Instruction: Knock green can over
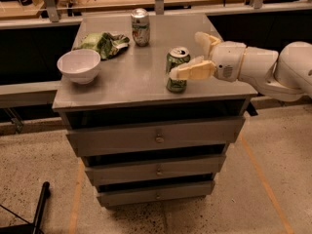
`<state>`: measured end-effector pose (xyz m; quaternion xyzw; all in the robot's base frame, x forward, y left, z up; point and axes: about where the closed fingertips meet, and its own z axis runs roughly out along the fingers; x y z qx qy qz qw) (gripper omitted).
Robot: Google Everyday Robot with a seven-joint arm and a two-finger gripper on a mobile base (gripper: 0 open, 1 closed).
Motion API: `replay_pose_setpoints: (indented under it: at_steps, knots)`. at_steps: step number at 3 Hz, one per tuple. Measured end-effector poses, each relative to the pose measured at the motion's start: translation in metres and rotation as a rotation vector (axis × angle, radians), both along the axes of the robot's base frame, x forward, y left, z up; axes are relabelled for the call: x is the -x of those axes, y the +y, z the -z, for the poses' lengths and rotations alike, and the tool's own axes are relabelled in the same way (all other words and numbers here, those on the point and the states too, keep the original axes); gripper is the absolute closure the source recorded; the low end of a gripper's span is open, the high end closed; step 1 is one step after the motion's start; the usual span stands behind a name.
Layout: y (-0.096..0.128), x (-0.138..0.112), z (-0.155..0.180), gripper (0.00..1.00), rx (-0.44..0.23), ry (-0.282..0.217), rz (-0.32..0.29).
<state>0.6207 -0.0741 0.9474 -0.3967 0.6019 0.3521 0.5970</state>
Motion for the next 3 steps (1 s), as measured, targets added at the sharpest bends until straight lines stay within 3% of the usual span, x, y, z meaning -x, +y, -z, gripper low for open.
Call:
replay_pose_setpoints:
  at_steps: [2, 3]
  knots:
    - [0.016, -0.001, 0.040, 0.00, 0.048, 0.062, -0.032]
    - [0.024, -0.003, 0.050, 0.15, 0.053, 0.089, -0.058]
